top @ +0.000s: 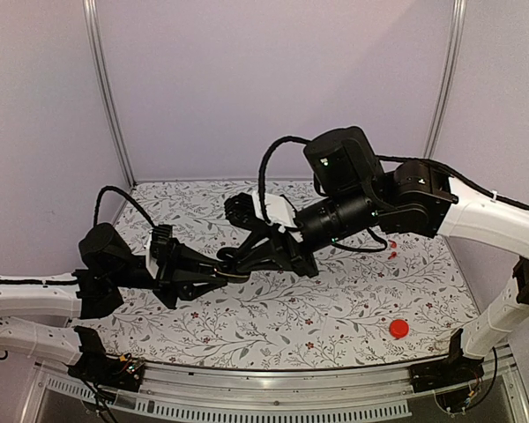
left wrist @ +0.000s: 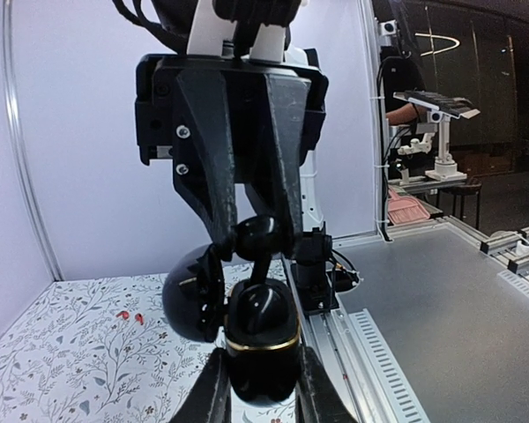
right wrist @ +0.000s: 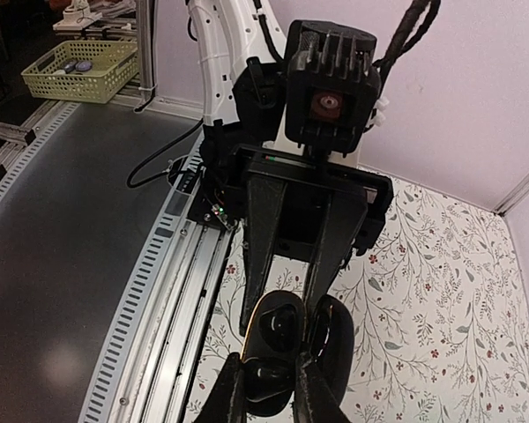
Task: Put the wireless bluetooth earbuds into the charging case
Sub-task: Pick up the right earbud from the center of the board.
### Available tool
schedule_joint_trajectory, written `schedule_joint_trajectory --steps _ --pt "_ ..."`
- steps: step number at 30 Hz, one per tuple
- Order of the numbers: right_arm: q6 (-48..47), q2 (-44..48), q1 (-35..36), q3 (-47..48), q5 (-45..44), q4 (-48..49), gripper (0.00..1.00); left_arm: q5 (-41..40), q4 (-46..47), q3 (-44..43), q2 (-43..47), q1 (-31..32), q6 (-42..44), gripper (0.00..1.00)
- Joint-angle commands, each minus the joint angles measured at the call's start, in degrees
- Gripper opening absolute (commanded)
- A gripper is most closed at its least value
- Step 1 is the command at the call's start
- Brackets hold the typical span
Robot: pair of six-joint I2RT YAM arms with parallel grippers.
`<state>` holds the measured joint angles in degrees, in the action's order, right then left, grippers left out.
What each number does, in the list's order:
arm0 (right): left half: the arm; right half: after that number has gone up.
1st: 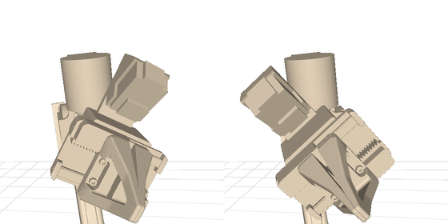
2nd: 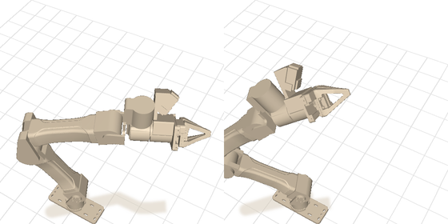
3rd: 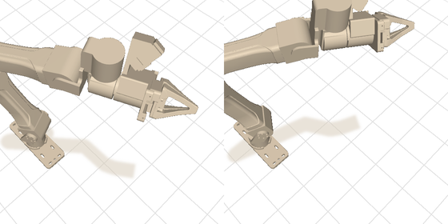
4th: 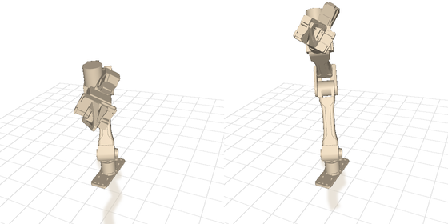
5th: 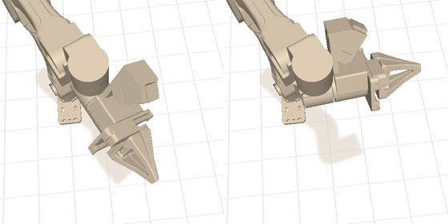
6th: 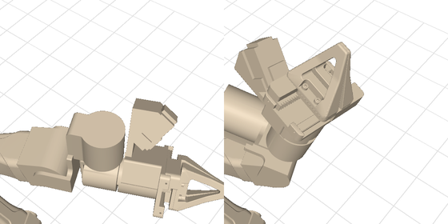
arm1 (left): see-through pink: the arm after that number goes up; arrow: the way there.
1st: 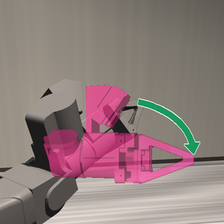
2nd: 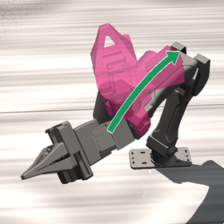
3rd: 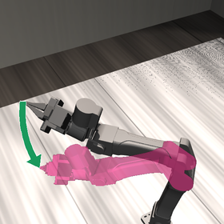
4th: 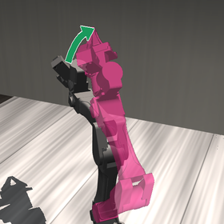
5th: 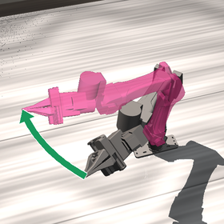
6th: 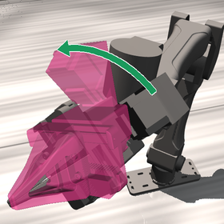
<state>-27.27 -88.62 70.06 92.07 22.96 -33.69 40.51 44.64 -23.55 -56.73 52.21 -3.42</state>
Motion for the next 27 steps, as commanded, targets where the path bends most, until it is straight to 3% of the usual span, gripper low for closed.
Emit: schedule_joint_trajectory --steps 1,13,27 --pt "-1.5 -0.5 1.0 -0.9 -4.7 -1.4 0.09 0.6 0.4 -1.5 0.4 -0.3 0.7 0.16" --pt "-2.6 -0.3 2.0 -1.4 -7.4 -1.2 0.09 0.3 0.4 -1.5 0.5 -0.3 0.8 0.16" --pt "0.9 3.0 2.0 2.5 2.0 3.9 0.09 -2.3 0.9 -0.7 -1.6 -0.3 -0.4 0.16"
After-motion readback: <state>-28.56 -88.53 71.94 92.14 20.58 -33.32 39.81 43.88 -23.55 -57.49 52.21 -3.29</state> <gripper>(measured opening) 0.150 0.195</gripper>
